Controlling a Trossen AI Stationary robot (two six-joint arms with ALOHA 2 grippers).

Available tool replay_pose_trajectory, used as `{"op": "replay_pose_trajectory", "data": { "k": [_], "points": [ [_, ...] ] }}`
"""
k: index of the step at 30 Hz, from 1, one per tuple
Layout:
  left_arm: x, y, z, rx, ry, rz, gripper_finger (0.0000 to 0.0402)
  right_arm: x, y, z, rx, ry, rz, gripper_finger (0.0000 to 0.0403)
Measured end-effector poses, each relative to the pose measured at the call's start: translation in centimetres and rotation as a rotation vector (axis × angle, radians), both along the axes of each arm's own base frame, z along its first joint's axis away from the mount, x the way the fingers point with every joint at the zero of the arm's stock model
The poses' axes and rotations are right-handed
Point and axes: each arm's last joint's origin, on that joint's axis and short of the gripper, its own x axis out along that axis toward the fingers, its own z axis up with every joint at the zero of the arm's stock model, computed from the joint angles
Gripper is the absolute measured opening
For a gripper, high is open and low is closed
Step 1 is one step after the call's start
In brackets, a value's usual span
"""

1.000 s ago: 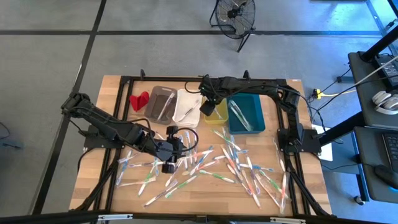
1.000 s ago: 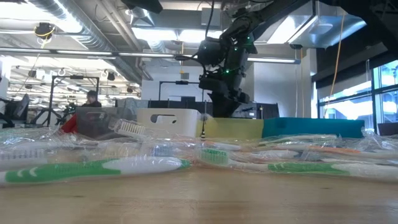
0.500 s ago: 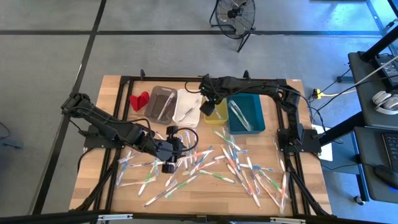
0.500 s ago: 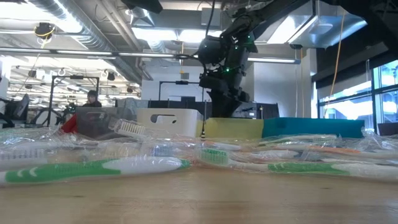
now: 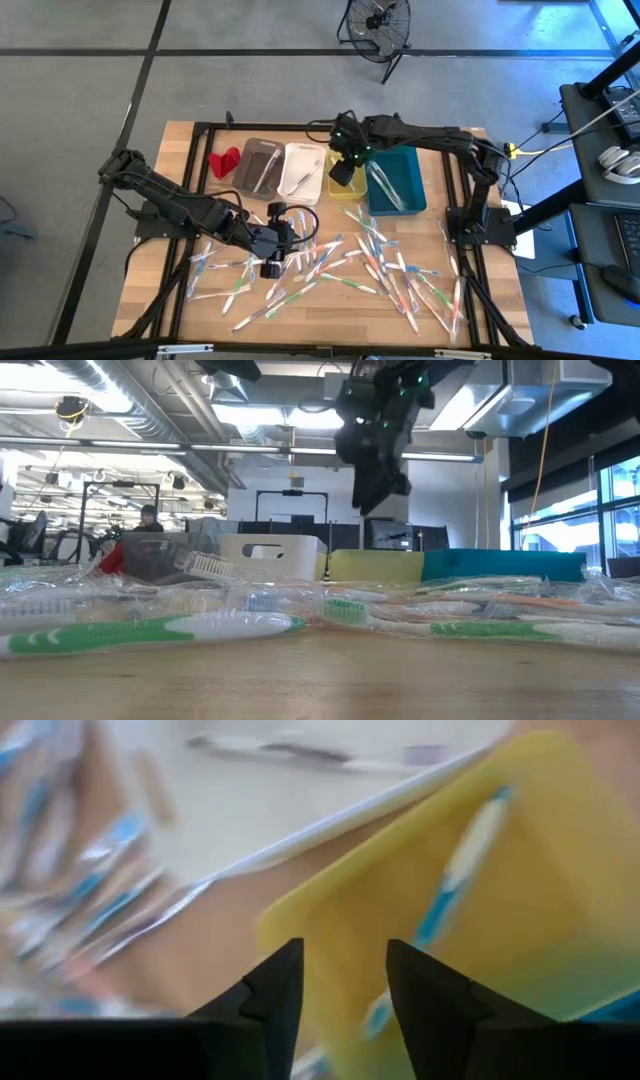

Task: Pick & Place Toothbrushes
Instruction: Put the orange toothbrush into the black bin

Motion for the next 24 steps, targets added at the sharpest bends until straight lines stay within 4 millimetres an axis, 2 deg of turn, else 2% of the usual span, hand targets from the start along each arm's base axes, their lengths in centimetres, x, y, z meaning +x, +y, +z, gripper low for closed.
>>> {"op": "replay_pose_trajectory", "data": {
  "k": [5, 10, 18, 24],
  "points": [
    [-0.2, 0.1, -0.2, -0.009, 0.032, 0.024, 0.0143, -1.3, 2.0, 1.8, 0.081, 0.001, 0.118, 0.0127],
    [-0.6, 0.3, -0.6, -0.023, 0.079, 0.062, 0.0143, -2.4, 4.6, 2.7, 0.129, 0.058, 0.239, 0.0115],
    [-0.6, 0.3, -0.6, -0.012, 0.081, 0.049, 0.0143, -3.4, 8.4, 3.0, 0.160, 0.184, 0.350, 0.0103],
    [0.0, 1.1, -1.0, -0.006, 0.090, 0.083, 0.0143, -3.9, 11.3, 3.0, 0.156, 0.259, 0.413, 0.0106]
  ]
}}
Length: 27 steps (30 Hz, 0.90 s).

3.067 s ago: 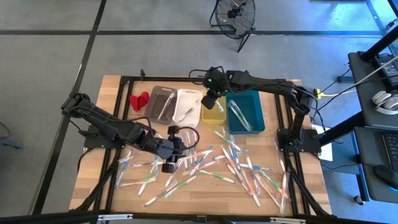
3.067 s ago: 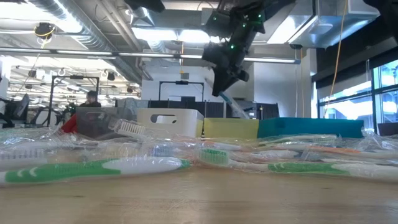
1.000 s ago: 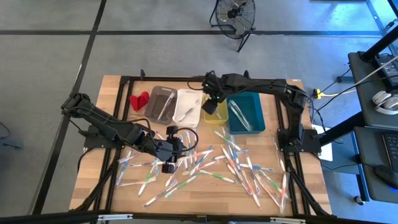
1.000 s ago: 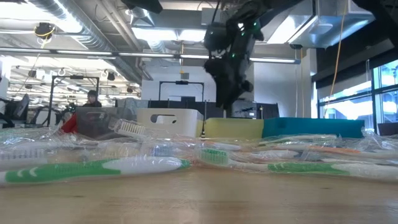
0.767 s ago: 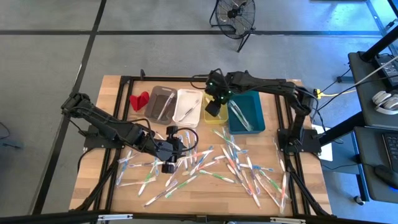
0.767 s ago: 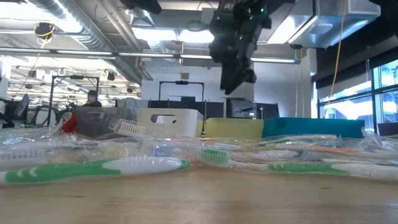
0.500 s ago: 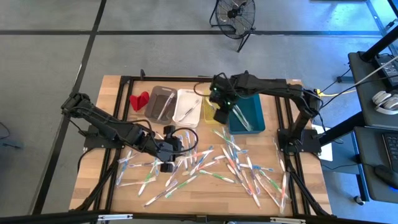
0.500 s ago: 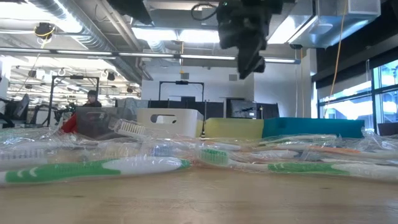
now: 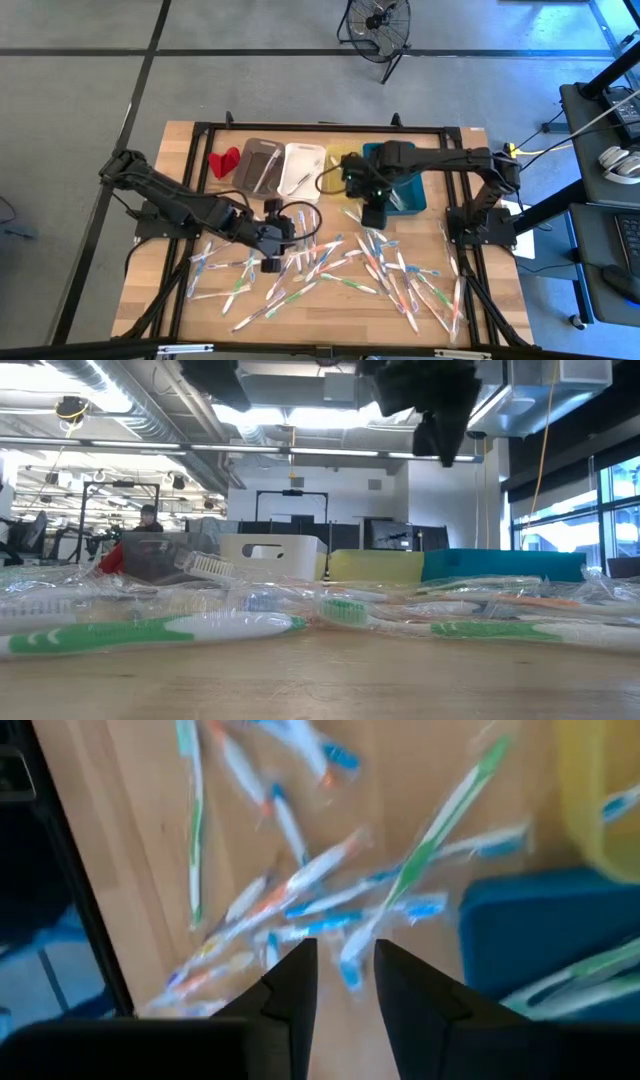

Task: Pick & Place Toothbrushes
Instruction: Put the orange toothbrush into the black bin

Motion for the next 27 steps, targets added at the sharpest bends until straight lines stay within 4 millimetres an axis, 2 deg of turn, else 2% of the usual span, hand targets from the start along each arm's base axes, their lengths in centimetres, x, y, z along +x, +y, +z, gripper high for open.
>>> {"op": "replay_pose_trajectory", "data": {
  "k": [9, 15, 19, 27],
  "points": [
    [2.3, -0.1, -2.5, 0.046, 0.050, -0.026, 0.0143, -1.5, 5.0, -0.1, -0.142, 0.151, 0.064, 0.0127],
    [4.1, -0.4, -4.5, 0.050, 0.072, -0.106, 0.0143, -2.1, 8.1, -0.1, -0.230, 0.142, 0.099, 0.0136],
    [4.9, -0.4, -5.9, 0.044, 0.102, -0.096, 0.0143, -2.5, 9.9, -0.1, -0.273, 0.126, 0.112, 0.0141],
    [6.0, -0.5, -9.1, 0.028, 0.197, -0.059, 0.0143, -2.8, 12.1, -0.1, -0.320, 0.063, 0.139, 0.0149]
  ]
}}
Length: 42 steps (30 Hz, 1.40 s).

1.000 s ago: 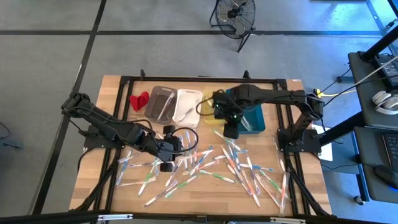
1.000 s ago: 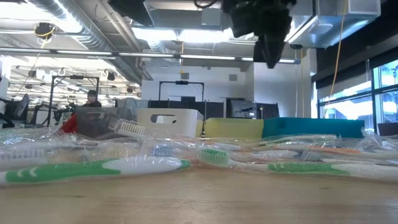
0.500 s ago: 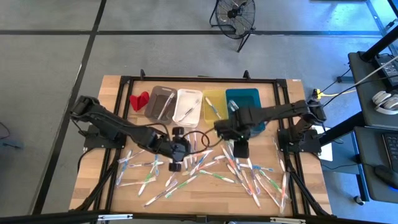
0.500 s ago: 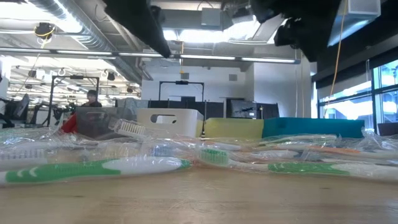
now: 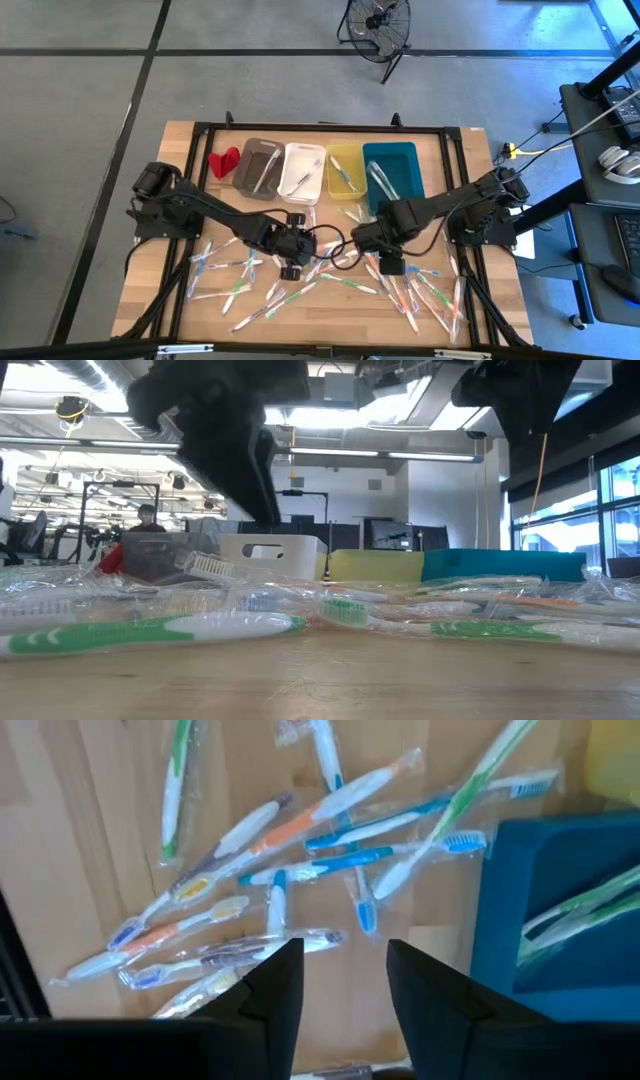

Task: Pick & Place Toothbrushes
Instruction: Put the orange toothbrush into the black bin

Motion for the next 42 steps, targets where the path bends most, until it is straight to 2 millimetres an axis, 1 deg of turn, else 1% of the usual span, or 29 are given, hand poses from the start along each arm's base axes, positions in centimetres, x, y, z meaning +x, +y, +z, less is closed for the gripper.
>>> {"op": "replay_pose_trajectory", "data": {
  "k": [4, 11, 15, 21, 25, 29, 34, 42],
  "points": [
    [0.3, -0.1, -0.8, -0.032, 0.018, 0.022, 0.0143, 0.0, 0.6, 0.0, 0.007, -0.020, -0.017, 0.0145],
    [0.6, -0.2, -2.3, -0.043, 0.057, 0.060, 0.0143, 0.2, 1.6, 0.0, 0.031, -0.073, -0.004, 0.0126],
    [0.7, -0.2, -2.5, -0.049, 0.054, 0.074, 0.0143, 0.3, 2.2, 0.0, 0.048, -0.108, -0.008, 0.0114],
    [0.9, -0.3, -3.3, -0.059, 0.077, 0.084, 0.0143, 0.5, 3.4, 0.1, 0.078, -0.167, 0.024, 0.0102],
    [0.9, -0.3, -3.2, -0.062, 0.066, 0.104, 0.0143, 0.5, 3.9, 0.2, 0.089, -0.186, 0.037, 0.0098],
    [0.8, -0.3, -3.3, -0.061, 0.073, 0.116, 0.0143, 0.4, 4.6, 0.2, 0.105, -0.212, 0.053, 0.0102],
    [0.5, 0.3, -3.4, -0.001, 0.097, 0.171, 0.0143, 0.4, 5.4, 0.3, 0.126, -0.240, 0.075, 0.0115],
    [0.5, 0.4, -3.4, -0.030, 0.113, 0.165, 0.0143, 0.3, 6.0, 0.3, 0.137, -0.257, 0.090, 0.0131]
  ]
}}
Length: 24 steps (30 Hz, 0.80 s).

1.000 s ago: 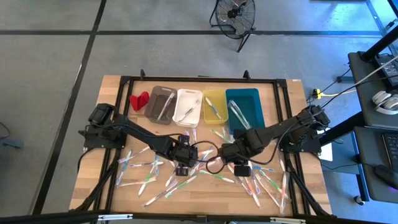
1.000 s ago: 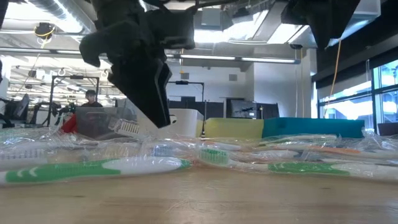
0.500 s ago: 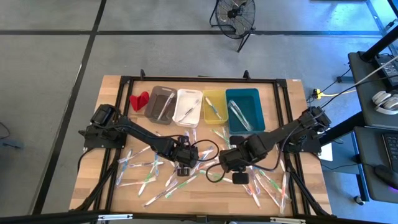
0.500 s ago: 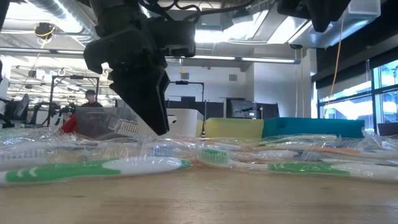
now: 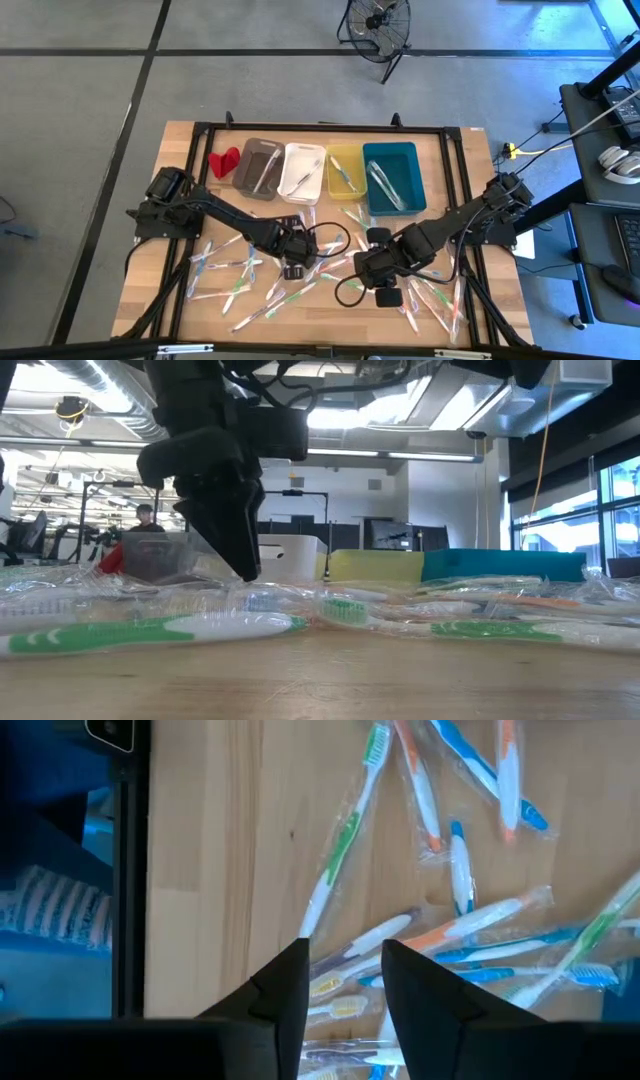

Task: Pick & Place Toothbrushes
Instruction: Put the orange toothbrush into the black bin

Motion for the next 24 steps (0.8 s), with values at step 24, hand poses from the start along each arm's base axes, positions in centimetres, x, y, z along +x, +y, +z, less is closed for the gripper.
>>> {"op": "replay_pose_trajectory", "data": {
  "k": [24],
  "points": [
    [-0.03, -0.01, -0.77, -0.012, 0.029, 0.044, 0.0118, 0.25, 0.10, 0.08, 0.012, -0.027, -0.006, 0.0091]
  ]
}}
